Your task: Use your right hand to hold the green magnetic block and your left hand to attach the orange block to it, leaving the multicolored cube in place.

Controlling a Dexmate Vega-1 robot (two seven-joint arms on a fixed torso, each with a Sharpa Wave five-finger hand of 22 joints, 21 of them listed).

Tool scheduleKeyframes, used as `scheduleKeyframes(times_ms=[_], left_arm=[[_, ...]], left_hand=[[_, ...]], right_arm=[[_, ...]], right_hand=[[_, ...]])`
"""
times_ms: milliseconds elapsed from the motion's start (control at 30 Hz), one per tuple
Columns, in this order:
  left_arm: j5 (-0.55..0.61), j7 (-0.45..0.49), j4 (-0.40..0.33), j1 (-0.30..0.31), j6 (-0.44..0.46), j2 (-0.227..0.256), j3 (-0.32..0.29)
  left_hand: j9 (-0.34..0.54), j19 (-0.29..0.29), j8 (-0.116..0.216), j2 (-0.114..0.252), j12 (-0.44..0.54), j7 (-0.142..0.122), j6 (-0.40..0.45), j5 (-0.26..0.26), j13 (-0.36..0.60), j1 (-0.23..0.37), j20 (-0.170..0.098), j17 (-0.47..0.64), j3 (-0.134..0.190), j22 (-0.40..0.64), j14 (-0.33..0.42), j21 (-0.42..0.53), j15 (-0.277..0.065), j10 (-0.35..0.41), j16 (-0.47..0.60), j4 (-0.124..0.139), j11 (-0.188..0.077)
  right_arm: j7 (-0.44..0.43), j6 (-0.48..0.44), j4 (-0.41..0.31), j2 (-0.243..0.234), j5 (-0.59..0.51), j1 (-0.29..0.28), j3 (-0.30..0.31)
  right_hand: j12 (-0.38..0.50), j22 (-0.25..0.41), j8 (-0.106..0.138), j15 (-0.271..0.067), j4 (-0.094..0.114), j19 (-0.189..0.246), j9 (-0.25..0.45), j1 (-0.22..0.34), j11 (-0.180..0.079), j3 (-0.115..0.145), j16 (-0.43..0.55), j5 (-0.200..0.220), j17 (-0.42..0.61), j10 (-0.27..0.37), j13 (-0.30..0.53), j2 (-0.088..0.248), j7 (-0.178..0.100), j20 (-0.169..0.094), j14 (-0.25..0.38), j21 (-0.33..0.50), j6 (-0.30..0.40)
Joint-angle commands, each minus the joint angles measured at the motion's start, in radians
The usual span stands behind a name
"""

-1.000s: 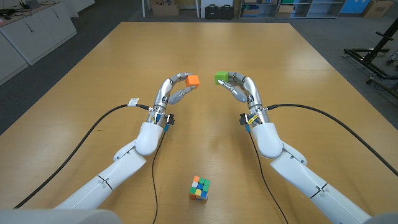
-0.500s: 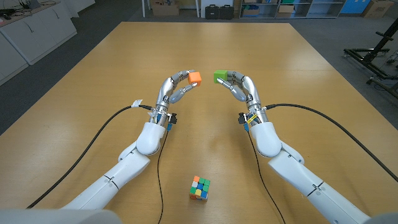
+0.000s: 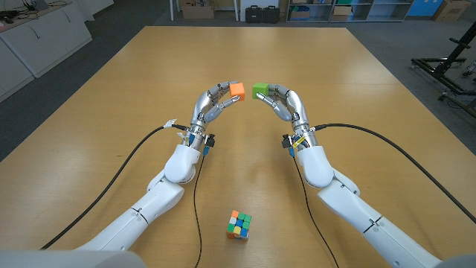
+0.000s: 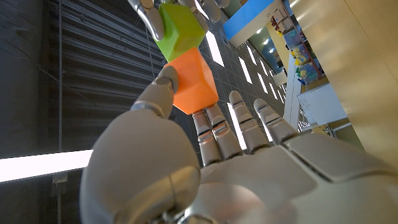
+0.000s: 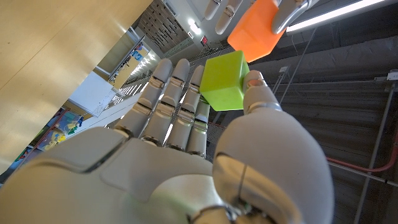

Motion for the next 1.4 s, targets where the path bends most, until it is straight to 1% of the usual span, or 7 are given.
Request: scheduleKeyframes(times_ms=[33, 300, 500, 900, 1167, 1400], left_arm=[[-0.054, -0.062, 0.029, -0.010, -0.027, -0.022, 0.001], [-0.058, -0.084, 0.041, -0.018, -0.015, -0.026, 0.004], [-0.072, -0.106, 0.063, -0.033, -0.023, -0.041, 0.012], [-0.140, -0.175, 0.094, -0.051, -0.052, -0.059, 0.026], [-0.189, -0.233, 0.104, -0.060, -0.057, -0.058, 0.037], [-0.204, -0.260, 0.093, -0.060, -0.046, -0.048, 0.040]], left_hand=[[0.002, 0.002, 0.003, 0.046, 0.004, -0.070, 0.075, 0.007, 0.005, 0.011, -0.007, 0.001, 0.027, 0.000, 0.010, -0.003, -0.171, 0.084, 0.006, 0.023, -0.062], [0.002, 0.002, 0.003, 0.047, 0.002, -0.070, 0.075, 0.007, 0.006, 0.010, -0.009, 0.002, 0.026, 0.000, 0.012, -0.004, -0.171, 0.086, 0.006, 0.024, -0.062], [0.002, 0.001, 0.001, 0.045, 0.000, -0.070, 0.073, 0.007, 0.007, 0.005, -0.011, 0.001, 0.026, 0.001, 0.011, -0.004, -0.169, 0.088, 0.005, 0.025, -0.062], [0.001, -0.001, 0.002, 0.047, -0.002, -0.073, 0.077, 0.007, 0.008, 0.002, -0.017, 0.001, 0.027, 0.001, 0.014, -0.005, -0.170, 0.092, 0.005, 0.026, -0.062], [0.001, -0.002, 0.002, 0.049, -0.004, -0.073, 0.079, 0.008, 0.010, 0.000, -0.022, 0.002, 0.027, 0.000, 0.017, -0.006, -0.171, 0.097, 0.006, 0.026, -0.062], [0.001, -0.002, 0.001, 0.047, -0.006, -0.069, 0.078, 0.007, 0.011, -0.006, -0.025, 0.002, 0.026, 0.000, 0.021, -0.006, -0.168, 0.099, 0.006, 0.027, -0.062]], right_arm=[[0.012, 0.019, 0.003, 0.008, -0.015, 0.012, -0.011], [0.011, 0.028, -0.003, 0.008, -0.020, 0.003, -0.007], [0.016, 0.036, -0.004, 0.006, -0.020, -0.002, -0.005], [0.031, 0.041, -0.002, 0.004, -0.017, -0.005, -0.006], [0.040, 0.044, 0.007, 0.009, -0.014, 0.001, -0.010], [0.043, 0.041, 0.010, 0.012, -0.017, 0.005, -0.014]], right_hand=[[0.004, 0.001, 0.008, -0.095, 0.011, -0.002, 0.003, 0.070, -0.111, 0.005, -0.004, 0.006, 0.002, 0.124, 0.004, 0.077, -0.138, -0.083, 0.009, 0.006, 0.143], [0.004, 0.001, 0.009, -0.096, 0.011, -0.003, 0.003, 0.069, -0.112, 0.004, -0.004, 0.006, 0.003, 0.125, 0.004, 0.077, -0.139, -0.084, 0.010, 0.007, 0.146], [0.003, 0.001, 0.009, -0.095, 0.012, -0.004, 0.003, 0.069, -0.113, 0.004, -0.004, 0.007, 0.003, 0.126, 0.004, 0.077, -0.141, -0.083, 0.010, 0.008, 0.148], [0.004, 0.001, 0.009, -0.093, 0.013, -0.005, 0.003, 0.067, -0.111, 0.003, -0.004, 0.007, 0.004, 0.131, 0.005, 0.078, -0.142, -0.083, 0.010, 0.010, 0.150], [0.004, 0.001, 0.008, -0.092, 0.014, -0.006, 0.003, 0.066, -0.112, 0.001, -0.004, 0.007, 0.005, 0.131, 0.006, 0.078, -0.141, -0.083, 0.010, 0.011, 0.149], [0.004, 0.001, 0.009, -0.092, 0.015, -0.006, 0.003, 0.065, -0.113, 0.001, -0.004, 0.007, 0.005, 0.132, 0.006, 0.078, -0.141, -0.083, 0.010, 0.012, 0.151]])
